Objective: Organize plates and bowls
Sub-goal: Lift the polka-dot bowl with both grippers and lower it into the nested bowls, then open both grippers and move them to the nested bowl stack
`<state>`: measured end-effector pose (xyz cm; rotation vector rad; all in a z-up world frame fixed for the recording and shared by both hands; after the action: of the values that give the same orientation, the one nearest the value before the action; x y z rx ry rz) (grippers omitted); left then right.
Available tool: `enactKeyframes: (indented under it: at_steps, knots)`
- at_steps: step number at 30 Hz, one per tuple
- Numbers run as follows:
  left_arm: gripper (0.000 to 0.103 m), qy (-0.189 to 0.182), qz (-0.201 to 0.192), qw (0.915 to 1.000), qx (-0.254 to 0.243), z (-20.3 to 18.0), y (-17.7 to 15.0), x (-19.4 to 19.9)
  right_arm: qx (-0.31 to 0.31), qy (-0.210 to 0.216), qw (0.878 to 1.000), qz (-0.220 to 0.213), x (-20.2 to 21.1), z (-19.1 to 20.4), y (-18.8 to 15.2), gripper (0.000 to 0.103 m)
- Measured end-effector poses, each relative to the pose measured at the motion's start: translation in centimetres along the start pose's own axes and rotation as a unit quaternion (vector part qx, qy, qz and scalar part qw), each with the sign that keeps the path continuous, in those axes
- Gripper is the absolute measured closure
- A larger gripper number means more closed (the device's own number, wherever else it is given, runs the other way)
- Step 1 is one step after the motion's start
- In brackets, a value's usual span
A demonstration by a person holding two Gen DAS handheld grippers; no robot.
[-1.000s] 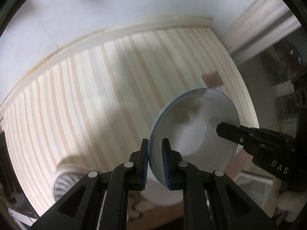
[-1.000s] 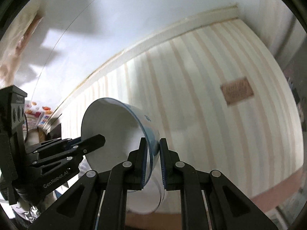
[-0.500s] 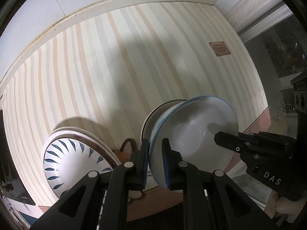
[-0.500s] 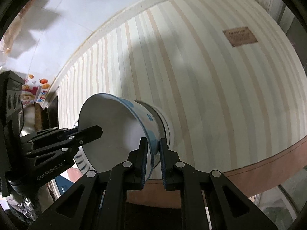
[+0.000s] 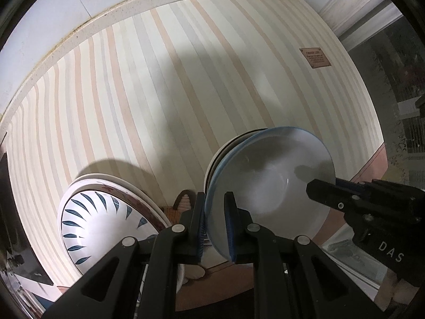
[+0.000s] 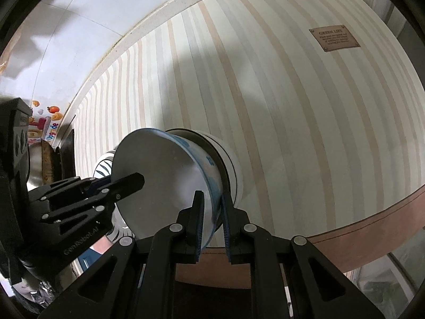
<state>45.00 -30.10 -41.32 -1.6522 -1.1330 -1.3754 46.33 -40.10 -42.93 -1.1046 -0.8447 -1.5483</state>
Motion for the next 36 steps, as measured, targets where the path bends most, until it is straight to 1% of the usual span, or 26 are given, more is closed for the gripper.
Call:
enactKeyframes:
  at_steps: [4,7,10,12,14,15,16,17,18,19,20,21,22,24,25,27,33,35,36]
  knots:
    - [0.091,0.009,-0.004,0.9999,-0.006,-0.1,0.1,-0.1,0.006,-0.023,1.000,-0.006,0.1,0.0,0.3,0.084]
    - [0.091,0.004,-0.006,1.0000,-0.001,0.1,0.0,0.2,0.002,-0.018,1.000,-0.006,0.2,-0.1,0.2,0.083]
    - [0.090,0.004,-0.020,0.9998,-0.001,0.1,-0.1,1.5,-0.001,-0.015,1.000,-0.007,0.6,0.0,0.3,0.081]
    - [0.090,0.007,-0.036,0.9993,-0.007,0.0,-0.4,2.8,0.001,-0.015,1.000,-0.014,1.3,0.3,0.1,0.072]
    - [0.089,0.012,-0.059,0.9981,-0.014,-0.1,-0.7,4.6,0.007,-0.021,0.999,-0.030,2.4,0.8,-0.3,0.052]
    - [0.084,0.016,-0.072,0.9972,-0.015,-0.1,-0.9,5.5,0.012,-0.025,0.999,-0.041,3.1,1.0,-0.6,0.046]
    - [0.082,0.018,-0.086,0.9960,-0.018,-0.1,-1.2,6.6,0.015,-0.027,0.998,-0.048,3.6,1.2,-0.9,0.032]
    - [0.081,0.017,-0.095,0.9951,-0.019,-0.1,-1.4,7.5,0.021,-0.032,0.997,-0.060,4.5,1.7,-1.3,0.024]
    - [0.078,0.014,-0.103,0.9944,-0.020,-0.2,-1.7,8.2,0.025,-0.037,0.997,-0.068,5.2,2.0,-1.6,0.023]
    - [0.072,0.011,-0.112,0.9934,-0.021,-0.2,-2.1,9.2,0.030,-0.042,0.996,-0.076,5.9,2.3,-2.0,0.022]
    - [0.068,0.010,-0.118,0.9928,-0.022,-0.1,-2.4,9.9,0.033,-0.047,0.995,-0.082,6.5,2.5,-2.3,0.018]
    - [0.057,0.008,-0.122,0.9922,-0.023,-0.2,-2.6,10.4,0.036,-0.053,0.994,-0.089,7.2,2.8,-2.8,0.017]
    - [0.042,0.003,-0.128,0.9915,-0.025,-0.2,-2.9,11.2,0.037,-0.057,0.993,-0.098,8.0,3.1,-3.2,0.015]
    - [0.026,0.009,-0.137,0.9901,-0.025,0.1,-3.4,12.3,0.040,-0.062,0.991,-0.113,9.4,3.6,-4.0,0.013]
    - [0.020,0.010,-0.145,0.9890,-0.026,0.3,-3.6,12.9,0.042,-0.067,0.990,-0.121,10.2,3.8,-4.4,0.011]
    - [0.016,0.010,-0.157,0.9872,-0.024,0.6,-4.0,14.0,0.041,-0.075,0.987,-0.139,11.9,4.2,-5.2,0.010]
    - [0.016,-0.005,-0.180,0.9834,-0.022,0.6,-5.3,16.9,0.046,-0.091,0.978,-0.181,16.4,5.6,-7.4,0.008]
    - [0.015,-0.011,-0.185,0.9825,-0.021,0.7,-5.7,17.8,0.046,-0.093,0.976,-0.192,17.7,5.9,-8.1,0.008]
    - [0.012,-0.013,-0.187,0.9820,-0.020,0.7,-5.9,18.2,0.046,-0.094,0.975,-0.198,18.2,6.1,-8.4,0.008]
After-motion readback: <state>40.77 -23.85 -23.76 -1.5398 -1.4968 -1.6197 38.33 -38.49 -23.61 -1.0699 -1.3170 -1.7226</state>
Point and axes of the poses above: each gripper's, at about its wrist camera, not at the fingertips, and x roughly against the way its jaws point, z to its left, y to its top, the point moved 9 cm from there along -x, roughly the way its jaws point, and after that the axes turned 3 degrees about -y, right-handed, at the moved point
